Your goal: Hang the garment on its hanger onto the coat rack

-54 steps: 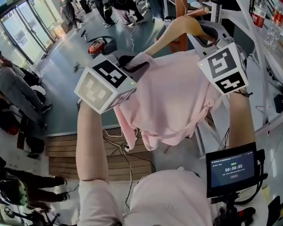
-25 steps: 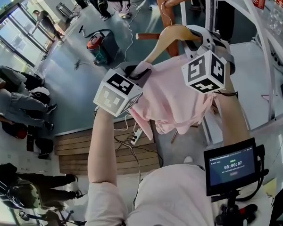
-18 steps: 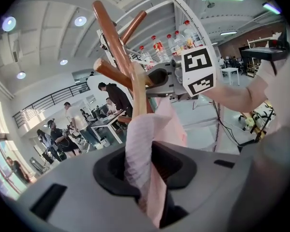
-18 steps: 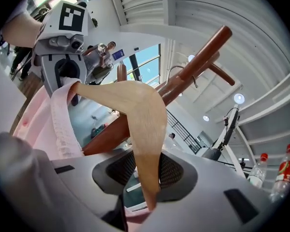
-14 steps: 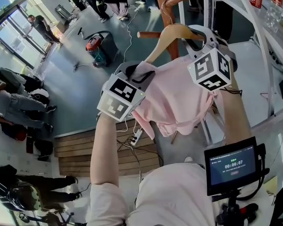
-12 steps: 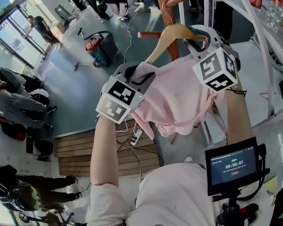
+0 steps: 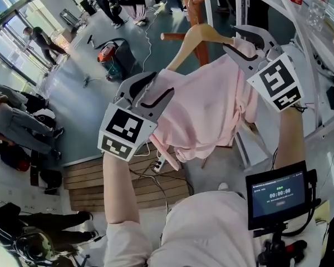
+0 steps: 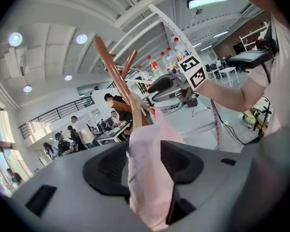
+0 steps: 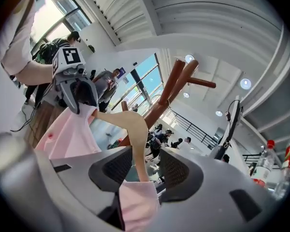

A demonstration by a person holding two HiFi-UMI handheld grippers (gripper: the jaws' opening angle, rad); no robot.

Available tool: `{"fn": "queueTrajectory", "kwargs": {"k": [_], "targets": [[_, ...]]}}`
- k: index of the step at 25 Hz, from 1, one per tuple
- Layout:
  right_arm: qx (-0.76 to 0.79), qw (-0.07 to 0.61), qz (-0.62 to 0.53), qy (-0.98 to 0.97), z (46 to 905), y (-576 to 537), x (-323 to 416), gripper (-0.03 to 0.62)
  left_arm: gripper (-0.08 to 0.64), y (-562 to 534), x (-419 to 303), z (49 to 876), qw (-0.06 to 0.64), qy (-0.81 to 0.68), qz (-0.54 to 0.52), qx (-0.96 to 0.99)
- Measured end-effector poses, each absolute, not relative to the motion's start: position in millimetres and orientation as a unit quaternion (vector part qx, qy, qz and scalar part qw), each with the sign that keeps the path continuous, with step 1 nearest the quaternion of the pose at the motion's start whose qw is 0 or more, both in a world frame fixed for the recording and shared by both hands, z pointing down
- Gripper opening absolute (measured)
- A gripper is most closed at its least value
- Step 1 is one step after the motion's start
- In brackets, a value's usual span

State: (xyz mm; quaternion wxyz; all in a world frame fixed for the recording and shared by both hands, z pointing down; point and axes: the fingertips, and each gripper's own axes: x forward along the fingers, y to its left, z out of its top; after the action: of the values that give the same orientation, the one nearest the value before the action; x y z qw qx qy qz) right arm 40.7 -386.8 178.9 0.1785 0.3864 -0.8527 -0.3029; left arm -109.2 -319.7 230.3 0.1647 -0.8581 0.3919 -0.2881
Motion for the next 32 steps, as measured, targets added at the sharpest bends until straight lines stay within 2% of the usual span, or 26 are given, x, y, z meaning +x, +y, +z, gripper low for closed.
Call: {"fn": "queueTrajectory", "kwargs": {"k": [7,10,19,32], "targets": [[0.402,0.147,-0.307,-0.850,178.6,-361.6,44.8,0.161,0.209,-288.1,-107.0,170.3,0.213,0.432,-0.160,-0.862],[0.406,0.129,-0.293,-0.856,183.5,-331.9,28.8,0.161,0.209,-261.4,-127.9,154.0,0.241,0.456,-0.099,-0.851],[0.440,0.137,-0.234,-0.856,227.8,-244.8,-12.1,0.161,0.207,-207.8,-174.9,196.6,0.259,0.451,-0.046,-0.853],[0.514,0.141,-0.180,-0.827,301.6,-181.8,3.1,0.160,0.200,-192.4,-129.1,311.5,0.113,0.354,-0.009,-0.928]]}}
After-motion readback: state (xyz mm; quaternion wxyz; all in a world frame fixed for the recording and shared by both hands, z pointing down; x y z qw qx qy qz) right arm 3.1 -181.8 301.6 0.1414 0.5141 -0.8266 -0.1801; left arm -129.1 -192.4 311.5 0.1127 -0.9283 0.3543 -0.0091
